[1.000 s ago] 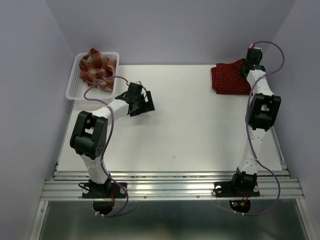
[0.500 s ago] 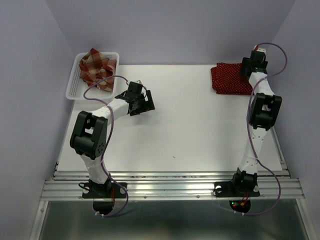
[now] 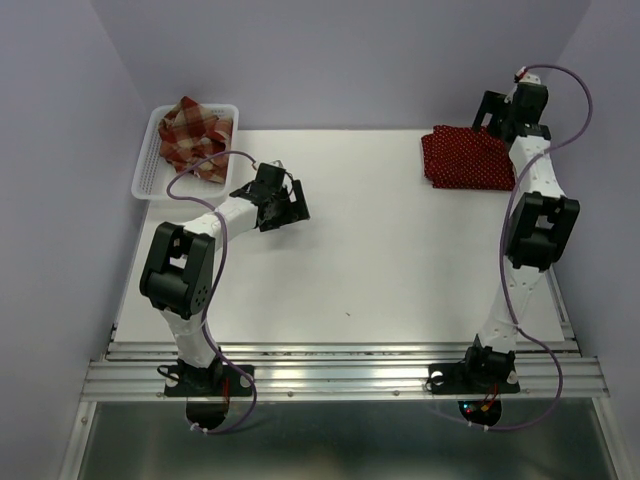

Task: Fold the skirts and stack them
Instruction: Neatly place the folded skirt to the corner

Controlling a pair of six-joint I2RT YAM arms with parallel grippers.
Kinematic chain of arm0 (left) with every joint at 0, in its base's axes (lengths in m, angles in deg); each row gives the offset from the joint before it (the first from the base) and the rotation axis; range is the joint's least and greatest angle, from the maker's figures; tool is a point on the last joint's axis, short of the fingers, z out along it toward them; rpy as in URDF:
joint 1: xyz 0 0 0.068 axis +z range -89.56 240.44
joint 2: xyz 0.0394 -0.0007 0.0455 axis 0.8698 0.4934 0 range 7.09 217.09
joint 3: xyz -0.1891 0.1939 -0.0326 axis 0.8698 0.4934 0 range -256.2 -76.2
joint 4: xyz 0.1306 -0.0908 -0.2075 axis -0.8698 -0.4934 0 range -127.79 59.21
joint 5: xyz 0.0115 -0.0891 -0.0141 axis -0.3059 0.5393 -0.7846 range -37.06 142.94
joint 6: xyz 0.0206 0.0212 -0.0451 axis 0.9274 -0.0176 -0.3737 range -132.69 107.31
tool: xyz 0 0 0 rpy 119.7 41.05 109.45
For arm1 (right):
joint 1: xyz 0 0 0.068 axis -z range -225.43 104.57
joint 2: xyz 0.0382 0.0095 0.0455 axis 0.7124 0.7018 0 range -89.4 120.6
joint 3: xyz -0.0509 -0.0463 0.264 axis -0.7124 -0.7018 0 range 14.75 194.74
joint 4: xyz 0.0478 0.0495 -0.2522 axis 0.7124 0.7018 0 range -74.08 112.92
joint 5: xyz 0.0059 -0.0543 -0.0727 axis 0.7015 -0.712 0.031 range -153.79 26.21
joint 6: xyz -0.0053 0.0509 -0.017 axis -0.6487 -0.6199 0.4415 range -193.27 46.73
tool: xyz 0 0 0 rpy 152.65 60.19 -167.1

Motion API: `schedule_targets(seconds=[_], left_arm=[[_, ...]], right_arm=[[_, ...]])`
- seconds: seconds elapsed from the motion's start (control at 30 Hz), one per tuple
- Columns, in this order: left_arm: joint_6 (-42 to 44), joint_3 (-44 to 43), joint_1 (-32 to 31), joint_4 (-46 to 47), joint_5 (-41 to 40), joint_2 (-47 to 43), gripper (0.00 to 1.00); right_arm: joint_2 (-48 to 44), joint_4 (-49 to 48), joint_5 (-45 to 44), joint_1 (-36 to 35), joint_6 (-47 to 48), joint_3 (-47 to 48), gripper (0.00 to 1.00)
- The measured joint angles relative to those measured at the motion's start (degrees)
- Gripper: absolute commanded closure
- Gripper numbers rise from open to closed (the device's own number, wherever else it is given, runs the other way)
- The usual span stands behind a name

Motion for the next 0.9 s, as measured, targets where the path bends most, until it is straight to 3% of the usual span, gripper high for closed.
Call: schedule_targets(seconds=[0.17,0.43,0.9], left_arm=[[0.6,0.0,0.0,0.0,-0.2,-0.1,0.01],[1.1,-0.5,0.0,0.0,-0.8,-0.3,0.01],[1.1,-1.5,0.0,1.6,-0.3,0.8,0.01]], right_arm=[[1.6,0.3,5.5,0.0,-1.9,2.8,0.0],[15.6,0.5,11.3,0.0,-2.2,12.6,0.0],[20.5,-11.2,7.2,0.0,-4.0,12.8,0.0]])
